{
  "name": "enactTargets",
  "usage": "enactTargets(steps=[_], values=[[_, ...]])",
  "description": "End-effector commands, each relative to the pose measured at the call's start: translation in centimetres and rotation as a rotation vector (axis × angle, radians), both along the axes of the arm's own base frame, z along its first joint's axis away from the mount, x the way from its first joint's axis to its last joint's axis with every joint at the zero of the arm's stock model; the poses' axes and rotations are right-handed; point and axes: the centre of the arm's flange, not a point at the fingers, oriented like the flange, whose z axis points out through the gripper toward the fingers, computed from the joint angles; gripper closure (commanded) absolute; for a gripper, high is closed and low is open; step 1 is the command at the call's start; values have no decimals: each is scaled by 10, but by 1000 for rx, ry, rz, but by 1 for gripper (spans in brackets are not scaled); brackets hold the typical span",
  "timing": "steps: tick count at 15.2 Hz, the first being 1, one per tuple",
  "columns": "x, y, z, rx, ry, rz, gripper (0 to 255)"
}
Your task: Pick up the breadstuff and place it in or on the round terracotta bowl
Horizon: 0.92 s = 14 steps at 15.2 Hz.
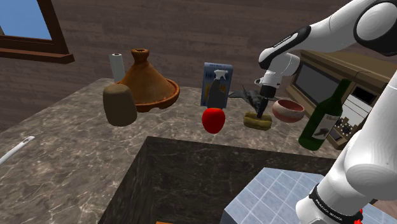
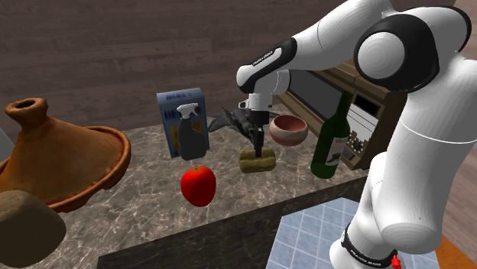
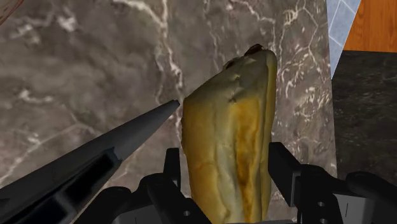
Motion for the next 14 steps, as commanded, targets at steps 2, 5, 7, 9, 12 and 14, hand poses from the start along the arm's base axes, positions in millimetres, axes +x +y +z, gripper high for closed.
enactTargets(steps=[2, 5, 7, 9, 12, 14], values=[[0, 0, 0, 0, 1, 0, 255], [0, 0, 5, 0, 1, 0, 255], [0, 0, 15, 0, 1, 0, 255], [0, 0, 26, 0, 1, 0, 255], [0, 0, 42, 0, 1, 0, 255], [0, 0, 52, 0, 1, 0, 255]])
